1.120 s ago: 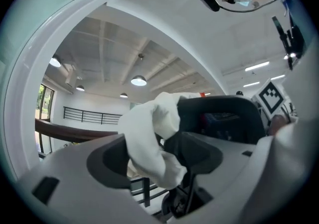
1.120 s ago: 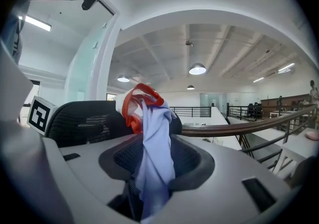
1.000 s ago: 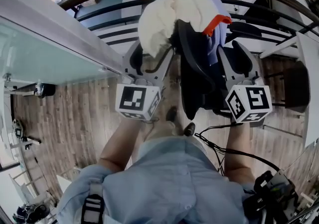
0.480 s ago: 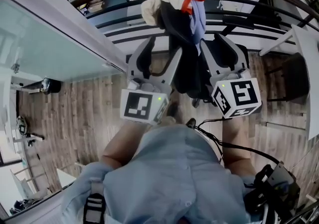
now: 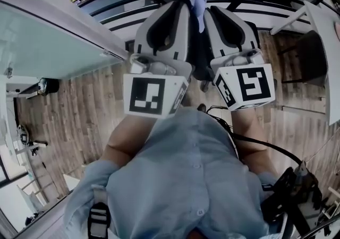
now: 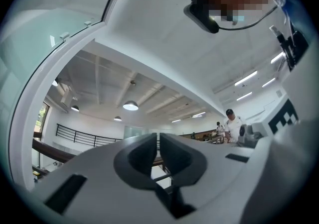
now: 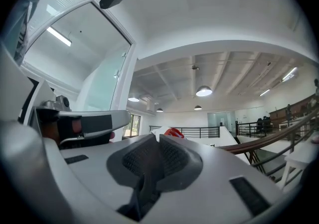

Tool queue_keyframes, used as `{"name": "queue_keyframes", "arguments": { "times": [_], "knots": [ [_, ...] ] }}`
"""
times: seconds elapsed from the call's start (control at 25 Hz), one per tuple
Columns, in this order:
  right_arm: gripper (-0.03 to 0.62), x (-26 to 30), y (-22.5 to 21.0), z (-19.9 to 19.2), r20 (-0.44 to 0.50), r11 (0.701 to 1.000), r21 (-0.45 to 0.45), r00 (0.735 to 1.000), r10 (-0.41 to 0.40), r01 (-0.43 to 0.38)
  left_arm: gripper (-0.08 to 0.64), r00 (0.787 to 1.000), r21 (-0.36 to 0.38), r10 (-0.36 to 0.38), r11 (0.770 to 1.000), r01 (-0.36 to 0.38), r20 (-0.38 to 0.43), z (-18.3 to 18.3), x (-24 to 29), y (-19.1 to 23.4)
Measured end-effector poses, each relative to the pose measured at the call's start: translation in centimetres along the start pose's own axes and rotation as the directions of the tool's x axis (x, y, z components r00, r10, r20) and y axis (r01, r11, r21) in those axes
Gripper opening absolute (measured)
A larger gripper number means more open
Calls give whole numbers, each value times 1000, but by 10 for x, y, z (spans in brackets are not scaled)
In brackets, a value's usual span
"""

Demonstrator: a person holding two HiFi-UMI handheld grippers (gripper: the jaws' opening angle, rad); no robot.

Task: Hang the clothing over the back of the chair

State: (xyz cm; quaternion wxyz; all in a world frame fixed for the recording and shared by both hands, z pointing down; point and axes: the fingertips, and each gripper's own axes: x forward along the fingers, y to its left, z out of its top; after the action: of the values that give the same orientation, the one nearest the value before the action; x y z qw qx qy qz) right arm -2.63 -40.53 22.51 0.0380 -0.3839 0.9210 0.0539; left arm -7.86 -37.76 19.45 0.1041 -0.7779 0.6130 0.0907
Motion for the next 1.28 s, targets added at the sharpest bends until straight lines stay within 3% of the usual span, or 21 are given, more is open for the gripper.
{"name": "queue_keyframes", "arguments": {
  "times": [0.28,1.28],
  "knots": [
    [21,-2,-4,9,38,999,-27,999,-27,28,14,999,50,8,999,-9,33,10,6,-8],
    [11,3,-5,10,55,997,-67,998,-26,30,14,1000,3,23,1000,-23,-8,-3,18,-8]
  ]
}}
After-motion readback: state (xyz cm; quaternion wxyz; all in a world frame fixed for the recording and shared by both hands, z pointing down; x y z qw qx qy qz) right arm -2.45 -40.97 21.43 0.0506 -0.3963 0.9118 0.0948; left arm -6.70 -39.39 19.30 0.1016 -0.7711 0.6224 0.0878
